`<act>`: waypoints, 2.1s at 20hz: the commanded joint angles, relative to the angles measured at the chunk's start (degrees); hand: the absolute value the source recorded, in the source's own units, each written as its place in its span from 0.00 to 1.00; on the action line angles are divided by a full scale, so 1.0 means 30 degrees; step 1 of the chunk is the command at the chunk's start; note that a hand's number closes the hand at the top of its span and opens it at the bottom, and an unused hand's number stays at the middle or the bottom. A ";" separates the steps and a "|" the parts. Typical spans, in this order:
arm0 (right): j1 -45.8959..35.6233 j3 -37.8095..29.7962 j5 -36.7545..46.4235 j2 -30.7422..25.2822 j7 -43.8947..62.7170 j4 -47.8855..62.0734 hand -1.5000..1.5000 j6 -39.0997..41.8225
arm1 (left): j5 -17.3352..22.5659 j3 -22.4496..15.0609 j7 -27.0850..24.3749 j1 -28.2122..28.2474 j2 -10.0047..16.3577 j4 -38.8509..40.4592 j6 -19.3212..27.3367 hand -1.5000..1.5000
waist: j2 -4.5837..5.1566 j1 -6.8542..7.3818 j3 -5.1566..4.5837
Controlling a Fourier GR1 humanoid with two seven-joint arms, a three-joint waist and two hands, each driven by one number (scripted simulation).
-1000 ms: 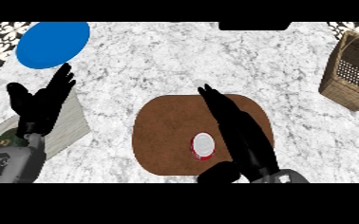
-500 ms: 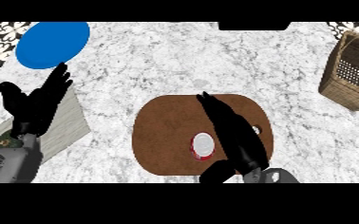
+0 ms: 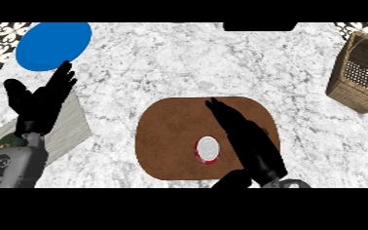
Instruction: Pick the can from the cutting board and place it in the basket
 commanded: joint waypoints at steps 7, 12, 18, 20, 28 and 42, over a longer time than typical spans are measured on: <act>0.0109 -0.0164 0.1590 0.0977 0.0211 -0.0338 0.00 0.1391 | -0.1341 0.0065 0.0313 0.0471 -0.1351 -0.0950 0.0125 0.50 | -0.0004 0.0012 -0.0002; 0.0448 0.0725 0.3577 0.2355 -0.0548 0.1939 0.00 0.0079 | -0.1512 0.0907 0.0956 -0.0403 -0.1130 -0.0368 -0.0354 0.50 | 0.0006 0.0013 0.0000; 0.1127 0.1881 0.5394 0.2107 -0.1750 0.3453 1.00 -0.0637 | -0.1109 0.1600 0.0908 0.0052 -0.0815 -0.0720 -0.1288 0.50 | 0.0002 0.0044 0.0001; 0.0009 0.2046 0.5632 0.2381 -0.1656 0.4339 1.00 0.0149 | -0.1916 0.1070 -0.0393 0.0145 -0.1692 0.0436 -0.0690 0.50 | 0.0023 0.0042 -0.0003; -0.0638 0.1725 0.6250 0.3103 -0.2630 0.6624 1.00 -0.0777 | -0.1842 0.1661 -0.0061 0.0541 -0.1481 -0.0415 -0.1466 0.50 | 0.0010 0.0105 0.0001; -0.4615 0.0917 0.3396 0.3149 0.8781 0.2811 1.00 -0.2927 | -0.1545 0.2063 0.0333 0.0255 -0.1238 -0.0301 -0.2149 0.50 | 0.0004 0.0136 -0.0003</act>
